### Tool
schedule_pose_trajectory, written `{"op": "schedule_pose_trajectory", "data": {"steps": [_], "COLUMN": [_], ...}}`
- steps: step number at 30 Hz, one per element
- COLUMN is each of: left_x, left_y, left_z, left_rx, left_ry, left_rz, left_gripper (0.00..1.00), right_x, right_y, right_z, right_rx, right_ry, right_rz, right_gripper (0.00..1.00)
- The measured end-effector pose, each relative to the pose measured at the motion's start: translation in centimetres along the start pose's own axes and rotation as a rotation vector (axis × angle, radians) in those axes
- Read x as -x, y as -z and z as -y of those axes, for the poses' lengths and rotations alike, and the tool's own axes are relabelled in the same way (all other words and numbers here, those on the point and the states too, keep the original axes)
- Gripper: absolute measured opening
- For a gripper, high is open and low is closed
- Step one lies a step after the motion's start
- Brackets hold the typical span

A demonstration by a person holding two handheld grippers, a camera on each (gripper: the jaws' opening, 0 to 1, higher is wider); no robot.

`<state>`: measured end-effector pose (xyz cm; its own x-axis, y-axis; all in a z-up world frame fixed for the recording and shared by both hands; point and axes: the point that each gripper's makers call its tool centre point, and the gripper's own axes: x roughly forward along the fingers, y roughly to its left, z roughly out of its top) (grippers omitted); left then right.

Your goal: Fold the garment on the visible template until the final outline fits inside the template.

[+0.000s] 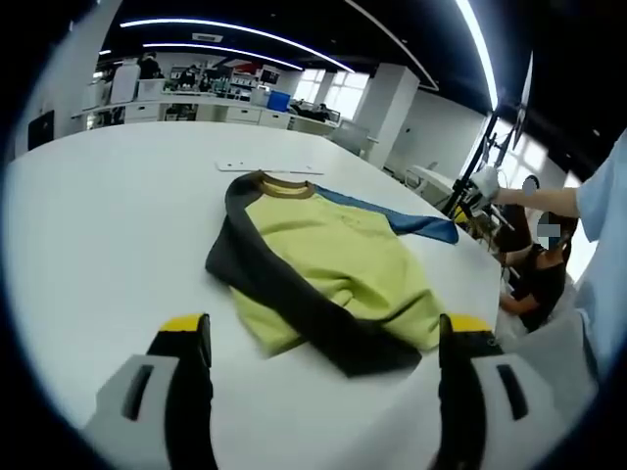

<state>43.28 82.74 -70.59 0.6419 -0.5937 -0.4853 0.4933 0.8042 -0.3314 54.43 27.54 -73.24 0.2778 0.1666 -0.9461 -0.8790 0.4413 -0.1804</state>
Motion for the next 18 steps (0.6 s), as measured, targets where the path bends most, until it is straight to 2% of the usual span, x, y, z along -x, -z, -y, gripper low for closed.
{"op": "schedule_pose_trajectory", "data": {"steps": [9, 18], "left_x": [0.0, 0.1], "left_y": [0.6, 1.4], "left_z": [-0.4, -0.7], "left_rx": [0.011, 0.027], "left_ry": [-0.013, -0.03], "left_rz": [-0.021, -0.041], "left_gripper": [0.94, 0.94], "right_x": [-1.3, -2.4], "right_y": [0.3, 0.8], "right_z": [3.3, 3.4], "right_rx": [0.039, 0.065], "right_ry": [-0.001, -0.035], "right_rz": [-0.034, -0.061], "right_gripper": [0.0, 0.0]}}
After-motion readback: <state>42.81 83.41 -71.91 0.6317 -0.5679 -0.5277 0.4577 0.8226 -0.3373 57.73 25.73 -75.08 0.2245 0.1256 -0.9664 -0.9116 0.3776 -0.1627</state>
